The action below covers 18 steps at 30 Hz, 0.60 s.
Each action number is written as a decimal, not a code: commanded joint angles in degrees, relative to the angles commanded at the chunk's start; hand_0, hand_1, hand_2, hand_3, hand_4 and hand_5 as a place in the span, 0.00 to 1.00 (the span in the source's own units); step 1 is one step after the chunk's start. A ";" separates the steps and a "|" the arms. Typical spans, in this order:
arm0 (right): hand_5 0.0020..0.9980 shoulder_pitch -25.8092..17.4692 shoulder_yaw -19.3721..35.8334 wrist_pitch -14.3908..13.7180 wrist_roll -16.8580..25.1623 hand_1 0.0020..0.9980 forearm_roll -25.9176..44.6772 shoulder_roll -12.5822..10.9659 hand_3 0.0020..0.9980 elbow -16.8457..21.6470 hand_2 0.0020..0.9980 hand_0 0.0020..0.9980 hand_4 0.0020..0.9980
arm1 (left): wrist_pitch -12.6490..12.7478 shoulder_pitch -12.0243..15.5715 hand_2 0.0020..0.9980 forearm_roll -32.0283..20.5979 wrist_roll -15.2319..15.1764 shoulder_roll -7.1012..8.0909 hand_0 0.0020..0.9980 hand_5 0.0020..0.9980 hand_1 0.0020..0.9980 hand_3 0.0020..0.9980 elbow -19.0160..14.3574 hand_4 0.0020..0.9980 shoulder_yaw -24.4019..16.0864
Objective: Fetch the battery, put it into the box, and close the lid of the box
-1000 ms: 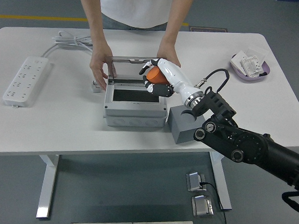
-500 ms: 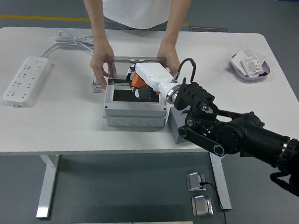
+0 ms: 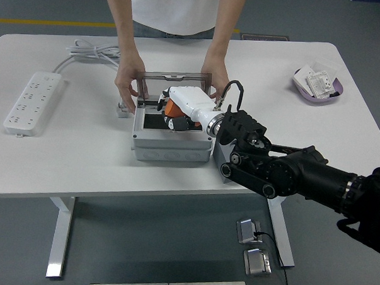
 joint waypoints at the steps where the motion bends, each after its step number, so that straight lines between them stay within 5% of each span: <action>1: 0.00 -0.04 0.20 0.33 0.62 0.24 0.87 0.00 0.54 -0.28 0.44 0.25 0.00 | 0.01 0.01 0.58 -0.03 -0.01 0.03 0.65 0.00 0.70 0.56 0.00 0.49 0.02; 9: 0.00 -0.43 2.11 0.33 2.92 0.26 3.37 0.06 0.58 -0.50 0.46 0.28 0.00 | -0.03 0.17 0.58 -0.02 -0.03 -0.04 0.65 0.00 0.70 0.56 0.00 0.49 0.25; 10: 0.07 -0.48 2.30 0.26 3.05 0.38 3.51 0.06 0.69 -0.44 0.54 0.35 0.17 | -0.02 0.19 0.58 0.01 -0.03 -0.05 0.65 0.00 0.70 0.56 0.00 0.49 0.25; 15: 0.07 -0.73 2.47 -0.40 3.81 0.38 4.80 0.01 0.69 -0.65 0.54 0.35 0.17 | 0.00 0.16 0.58 0.20 0.01 -0.01 0.65 0.00 0.70 0.56 0.00 0.49 0.15; 16: 0.29 -0.79 2.41 -0.50 3.87 0.69 4.99 0.01 0.92 -0.74 0.75 0.74 0.67 | 0.01 0.15 0.58 0.19 0.00 -0.01 0.65 0.00 0.70 0.56 0.00 0.49 0.17; 18: 0.29 -0.96 2.27 -0.75 4.09 0.69 5.44 -0.01 0.92 -0.93 0.75 0.74 0.67 | 0.00 0.15 0.58 0.31 0.03 -0.02 0.65 0.00 0.70 0.56 -0.01 0.49 0.11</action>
